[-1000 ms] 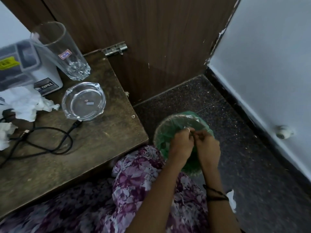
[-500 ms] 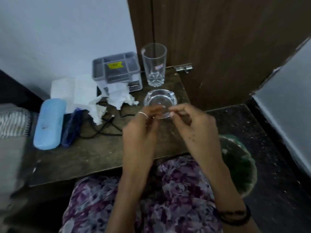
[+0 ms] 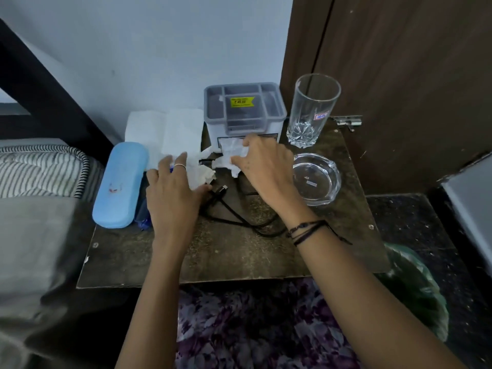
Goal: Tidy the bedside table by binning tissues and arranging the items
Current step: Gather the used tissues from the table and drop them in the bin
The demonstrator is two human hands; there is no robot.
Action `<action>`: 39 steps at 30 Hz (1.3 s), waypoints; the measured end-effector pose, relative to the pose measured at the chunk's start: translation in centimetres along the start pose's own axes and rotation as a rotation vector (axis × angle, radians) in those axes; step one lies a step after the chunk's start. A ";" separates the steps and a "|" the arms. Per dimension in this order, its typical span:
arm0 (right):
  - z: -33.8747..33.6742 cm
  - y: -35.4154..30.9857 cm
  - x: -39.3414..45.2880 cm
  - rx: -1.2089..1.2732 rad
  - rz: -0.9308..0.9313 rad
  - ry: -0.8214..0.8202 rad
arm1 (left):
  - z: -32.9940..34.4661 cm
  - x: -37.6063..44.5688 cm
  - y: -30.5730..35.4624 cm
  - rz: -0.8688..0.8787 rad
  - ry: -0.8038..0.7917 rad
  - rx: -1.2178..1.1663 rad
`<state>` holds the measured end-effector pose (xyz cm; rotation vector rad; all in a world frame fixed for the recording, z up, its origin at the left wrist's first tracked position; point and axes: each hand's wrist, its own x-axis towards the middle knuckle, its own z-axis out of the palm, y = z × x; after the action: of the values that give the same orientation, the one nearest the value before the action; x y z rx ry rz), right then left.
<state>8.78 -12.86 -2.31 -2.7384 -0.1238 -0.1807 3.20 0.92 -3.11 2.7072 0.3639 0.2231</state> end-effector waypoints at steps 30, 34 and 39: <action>-11.0 19.5 -20.7 0.691 0.767 0.620 | 4.0 -15.7 21.6 0.288 -0.518 -0.386; -7.9 24.7 -24.5 0.547 0.985 0.602 | 11.0 -20.0 25.3 0.309 -0.763 -0.241; -0.8 29.1 -27.1 0.462 1.191 0.343 | 17.9 -22.5 24.7 0.136 -0.917 -0.190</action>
<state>-14.84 -41.60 -16.41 -1.8747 1.3186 -0.2235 -9.12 -33.88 -11.60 2.3342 -0.1127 -0.8725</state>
